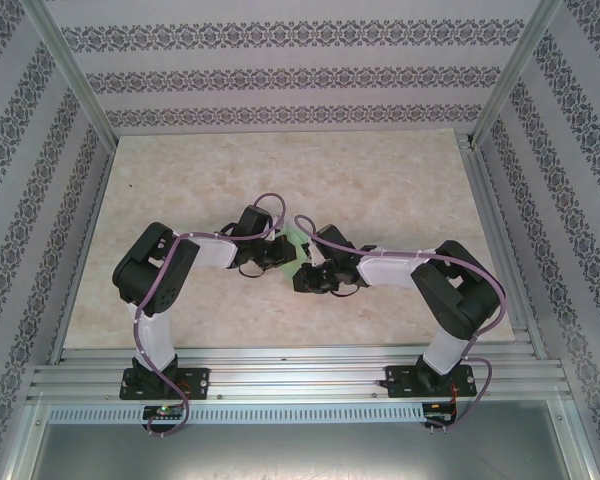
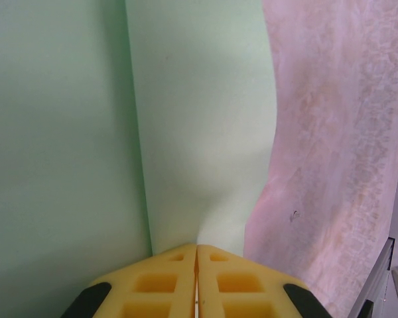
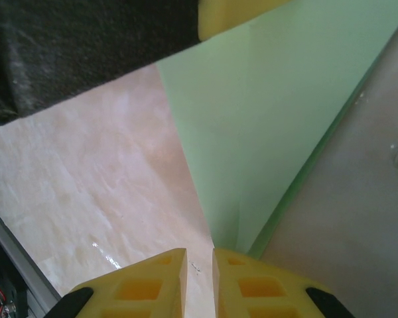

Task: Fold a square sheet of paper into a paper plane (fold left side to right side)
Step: Fourth fold the wing at the center of the table.

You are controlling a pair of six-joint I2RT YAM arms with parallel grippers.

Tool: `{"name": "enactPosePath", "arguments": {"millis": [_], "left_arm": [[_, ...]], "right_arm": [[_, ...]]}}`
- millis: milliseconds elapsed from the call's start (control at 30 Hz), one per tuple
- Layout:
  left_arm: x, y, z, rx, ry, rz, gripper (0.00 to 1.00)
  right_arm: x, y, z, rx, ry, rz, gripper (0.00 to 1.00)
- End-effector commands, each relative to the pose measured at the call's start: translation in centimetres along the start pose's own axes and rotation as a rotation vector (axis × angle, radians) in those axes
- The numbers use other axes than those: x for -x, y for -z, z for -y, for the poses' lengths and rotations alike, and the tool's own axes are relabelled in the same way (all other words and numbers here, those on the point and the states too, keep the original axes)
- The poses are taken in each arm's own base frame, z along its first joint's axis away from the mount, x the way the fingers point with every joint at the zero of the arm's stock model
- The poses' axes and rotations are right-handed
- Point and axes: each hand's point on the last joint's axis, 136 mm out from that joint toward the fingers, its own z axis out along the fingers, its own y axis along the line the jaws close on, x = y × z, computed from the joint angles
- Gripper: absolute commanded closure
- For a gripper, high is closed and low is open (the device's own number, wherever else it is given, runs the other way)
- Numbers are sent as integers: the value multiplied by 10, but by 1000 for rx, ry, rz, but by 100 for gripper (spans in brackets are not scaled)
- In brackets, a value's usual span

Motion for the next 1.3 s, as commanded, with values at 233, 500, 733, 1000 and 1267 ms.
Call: {"name": "enactPosePath", "arguments": {"millis": [233, 500, 733, 1000, 1267], "left_arm": [[-20, -7, -46, 155, 35, -36, 89], [-19, -7, -47, 160, 35, -37, 89], [-20, -7, -48, 160, 37, -39, 89], [-21, -7, -48, 157, 39, -39, 89], [-20, -7, -46, 155, 35, -38, 89]], "right_arm": [[-15, -12, 8, -1, -17, -45, 82], [-19, -6, 14, -28, -17, -45, 82], [8, 21, -14, -4, 57, 22, 81], [17, 2, -11, -1, 46, 21, 79], [0, -7, 10, -53, 14, -22, 79]]}}
